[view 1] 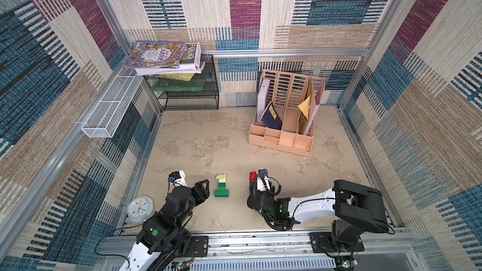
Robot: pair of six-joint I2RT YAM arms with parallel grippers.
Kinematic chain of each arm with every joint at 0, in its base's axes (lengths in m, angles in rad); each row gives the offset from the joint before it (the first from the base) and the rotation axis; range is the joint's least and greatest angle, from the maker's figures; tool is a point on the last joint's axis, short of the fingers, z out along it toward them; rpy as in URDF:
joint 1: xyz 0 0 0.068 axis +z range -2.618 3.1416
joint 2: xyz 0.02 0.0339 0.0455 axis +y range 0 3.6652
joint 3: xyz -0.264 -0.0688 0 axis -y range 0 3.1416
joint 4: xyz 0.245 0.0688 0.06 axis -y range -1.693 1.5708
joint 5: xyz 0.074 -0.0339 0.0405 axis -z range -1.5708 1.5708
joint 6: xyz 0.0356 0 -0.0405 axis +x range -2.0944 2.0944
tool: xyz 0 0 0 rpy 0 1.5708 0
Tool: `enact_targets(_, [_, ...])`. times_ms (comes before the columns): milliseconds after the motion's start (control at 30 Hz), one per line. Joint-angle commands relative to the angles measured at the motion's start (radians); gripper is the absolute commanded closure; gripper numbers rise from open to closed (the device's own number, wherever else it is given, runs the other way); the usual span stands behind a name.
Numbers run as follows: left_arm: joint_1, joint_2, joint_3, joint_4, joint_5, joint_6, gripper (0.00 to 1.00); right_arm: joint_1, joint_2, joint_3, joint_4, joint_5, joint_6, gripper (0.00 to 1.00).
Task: Assemble the number 1 with lego
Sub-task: Adjust the lego brick at the center of the board.
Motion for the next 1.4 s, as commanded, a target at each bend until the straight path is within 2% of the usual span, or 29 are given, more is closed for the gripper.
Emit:
enact_targets(0, [0.002, 0.001, 0.001, 0.019, -0.007, -0.001, 0.26, 0.002, -0.001, 0.006, -0.006, 0.017, -0.001, 0.51])
enact_targets(467, [0.002, 0.001, 0.004, 0.017, -0.024, -0.007, 0.27, 0.002, -0.039, 0.016, -0.069, 0.016, -0.031, 0.68])
enact_targets(667, [0.002, 0.004, 0.007, 0.015, -0.031, -0.006, 0.28, 0.004, -0.099, 0.078, -0.273, -0.038, -0.021, 0.74])
enact_targets(767, [0.002, 0.012, 0.01, 0.015, -0.034, -0.007, 0.28, -0.003, -0.144, 0.137, -0.469, -0.119, 0.025, 0.75])
enact_targets(867, [0.002, 0.022, 0.016, 0.015, -0.035, 0.0, 0.28, -0.034, -0.179, 0.209, -0.674, -0.253, 0.084, 0.79])
enact_targets(1000, [0.002, 0.035, 0.031, 0.002, -0.044, 0.009, 0.29, -0.106, -0.173, 0.338, -0.947, -0.475, 0.11, 0.94])
enact_targets(1100, [0.002, 0.045, 0.04, -0.01, -0.059, 0.011, 0.3, -0.183, -0.116, 0.463, -1.159, -0.62, 0.146, 1.0])
enact_targets(1267, [0.002, 0.073, 0.053, -0.004, -0.062, 0.011, 0.3, -0.313, -0.037, 0.582, -1.309, -0.862, 0.1, 1.0])
enact_targets(1367, [0.002, 0.094, 0.064, 0.0, -0.067, 0.011, 0.3, -0.366, 0.019, 0.639, -1.375, -0.954, 0.05, 1.0])
